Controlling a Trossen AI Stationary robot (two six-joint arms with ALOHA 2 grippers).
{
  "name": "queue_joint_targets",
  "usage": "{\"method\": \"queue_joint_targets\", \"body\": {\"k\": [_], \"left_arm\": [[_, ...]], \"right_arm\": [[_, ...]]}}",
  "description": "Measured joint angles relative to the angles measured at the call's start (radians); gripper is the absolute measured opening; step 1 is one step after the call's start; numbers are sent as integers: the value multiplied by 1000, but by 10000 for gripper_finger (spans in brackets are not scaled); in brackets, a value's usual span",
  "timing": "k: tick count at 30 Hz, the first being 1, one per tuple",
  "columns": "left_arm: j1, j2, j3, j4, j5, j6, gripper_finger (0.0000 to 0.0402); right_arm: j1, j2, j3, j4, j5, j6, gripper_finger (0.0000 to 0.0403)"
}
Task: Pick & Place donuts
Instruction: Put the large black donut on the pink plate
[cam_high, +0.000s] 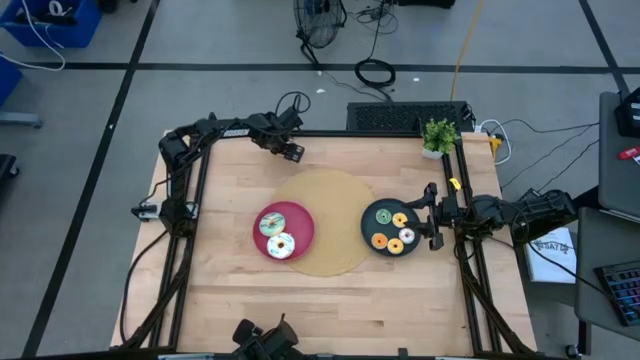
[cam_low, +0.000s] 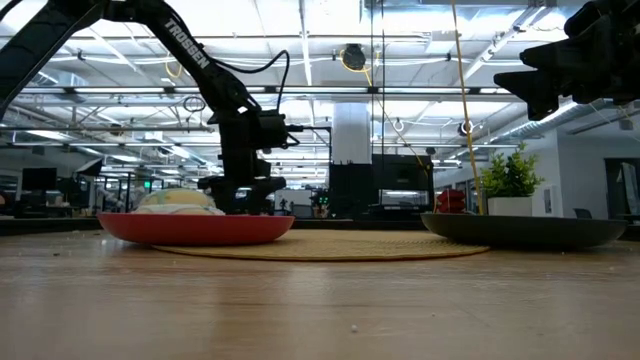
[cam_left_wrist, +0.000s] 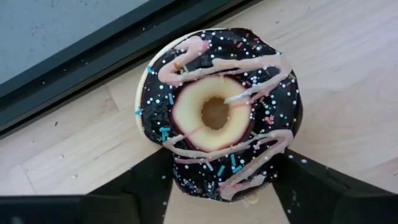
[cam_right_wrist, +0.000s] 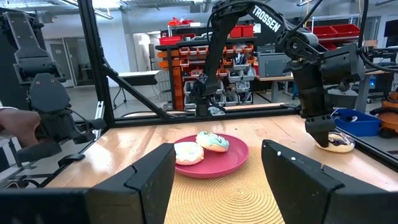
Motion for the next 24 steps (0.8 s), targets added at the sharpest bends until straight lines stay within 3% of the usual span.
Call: {"method": "queue_joint_targets", "body": {"k": [7, 24], "left_arm": [[-5, 0, 0, 4, -1, 26, 216], [-6, 0, 0, 7, -1, 23, 214]], "right_arm": [[0, 0, 0, 0, 0, 0, 226], [0, 0, 0, 0, 0, 0, 226]]}}
